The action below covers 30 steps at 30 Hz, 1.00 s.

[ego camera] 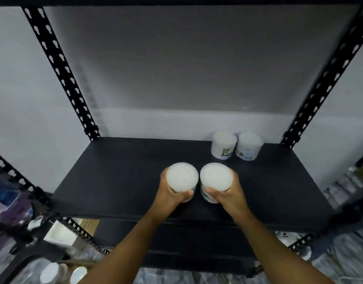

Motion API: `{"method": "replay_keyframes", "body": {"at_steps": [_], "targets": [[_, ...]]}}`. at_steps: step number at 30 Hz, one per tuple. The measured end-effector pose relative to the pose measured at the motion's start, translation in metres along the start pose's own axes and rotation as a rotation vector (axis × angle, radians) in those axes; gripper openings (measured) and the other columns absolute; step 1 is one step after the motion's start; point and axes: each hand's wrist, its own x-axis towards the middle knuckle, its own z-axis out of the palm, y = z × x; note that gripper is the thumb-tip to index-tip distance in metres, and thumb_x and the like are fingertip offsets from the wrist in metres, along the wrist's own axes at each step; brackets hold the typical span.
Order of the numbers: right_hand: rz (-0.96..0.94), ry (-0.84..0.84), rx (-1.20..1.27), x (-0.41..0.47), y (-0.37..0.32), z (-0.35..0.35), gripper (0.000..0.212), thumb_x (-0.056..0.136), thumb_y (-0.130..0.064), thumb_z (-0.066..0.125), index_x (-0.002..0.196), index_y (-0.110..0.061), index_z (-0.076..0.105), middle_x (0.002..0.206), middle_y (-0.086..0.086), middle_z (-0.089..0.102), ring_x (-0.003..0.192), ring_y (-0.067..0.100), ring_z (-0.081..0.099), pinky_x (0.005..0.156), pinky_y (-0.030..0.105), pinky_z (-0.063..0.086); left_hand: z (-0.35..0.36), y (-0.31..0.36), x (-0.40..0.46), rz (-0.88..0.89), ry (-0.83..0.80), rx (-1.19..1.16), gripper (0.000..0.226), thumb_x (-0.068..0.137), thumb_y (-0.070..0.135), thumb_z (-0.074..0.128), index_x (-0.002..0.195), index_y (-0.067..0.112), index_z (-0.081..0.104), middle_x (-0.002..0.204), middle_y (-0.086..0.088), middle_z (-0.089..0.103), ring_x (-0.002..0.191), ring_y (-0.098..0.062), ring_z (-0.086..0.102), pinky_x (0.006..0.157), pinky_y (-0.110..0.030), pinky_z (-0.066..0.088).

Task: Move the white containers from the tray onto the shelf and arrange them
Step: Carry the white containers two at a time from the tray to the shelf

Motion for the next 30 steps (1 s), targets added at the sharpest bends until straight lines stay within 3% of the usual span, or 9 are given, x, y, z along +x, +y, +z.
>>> {"method": "replay_keyframes", "body": {"at_steps": [6, 13, 19, 25, 30], "targets": [[0.056, 0.012, -0.007, 0.019, 0.020, -0.013, 0.087, 0.058, -0.023, 0.091, 0.127, -0.036, 0.039, 0.119, -0.018, 0.055, 0.108, -0.002, 0.053, 0.078, 0.015, 0.046, 0.015, -0.014, 0.018, -0.042, -0.026, -0.002, 0.083, 0.062, 0.027, 0.085, 0.122, 0.046, 0.031, 0.129, 0.014, 0.044, 0.111, 0.010, 0.050, 0.079, -0.010, 0.048], [0.071, -0.003, -0.003, 0.043, 0.034, -0.021, 0.091, 0.056, -0.019, 0.091, 0.127, -0.037, 0.037, 0.120, -0.016, 0.054, 0.108, -0.004, 0.054, 0.070, 0.013, 0.051, 0.024, -0.022, 0.039, -0.080, -0.056, 0.020, 0.087, 0.066, 0.029, 0.086, 0.122, 0.055, 0.026, 0.128, 0.020, 0.043, 0.112, 0.010, 0.050, 0.079, -0.013, 0.050], [0.048, -0.014, -0.033, 0.066, 0.039, -0.021, 0.095, 0.056, -0.019, 0.091, 0.131, -0.033, 0.035, 0.124, -0.014, 0.051, 0.112, -0.001, 0.052, 0.076, 0.013, 0.050, 0.030, -0.022, 0.062, -0.075, -0.037, 0.035, 0.088, 0.064, 0.028, 0.087, 0.128, 0.043, 0.029, 0.129, 0.017, 0.044, 0.111, 0.010, 0.050, 0.078, -0.010, 0.049], [0.043, -0.027, -0.042, 0.089, 0.040, -0.019, 0.094, 0.058, -0.020, 0.090, 0.134, -0.028, 0.036, 0.124, -0.014, 0.053, 0.113, 0.002, 0.053, 0.078, 0.012, 0.047, 0.030, -0.023, 0.084, -0.081, -0.017, 0.043, 0.087, 0.066, 0.023, 0.087, 0.130, 0.037, 0.030, 0.127, 0.016, 0.048, 0.113, 0.004, 0.053, 0.083, -0.016, 0.050], [0.032, 0.001, -0.042, 0.107, 0.040, -0.013, 0.094, 0.057, -0.016, 0.091, 0.134, -0.023, 0.037, 0.125, -0.006, 0.054, 0.114, 0.009, 0.054, 0.090, 0.025, 0.047, 0.029, -0.023, 0.104, -0.081, -0.018, 0.068, 0.088, 0.065, 0.026, 0.087, 0.130, 0.036, 0.029, 0.124, 0.019, 0.048, 0.112, 0.003, 0.052, 0.081, -0.014, 0.047]]}}
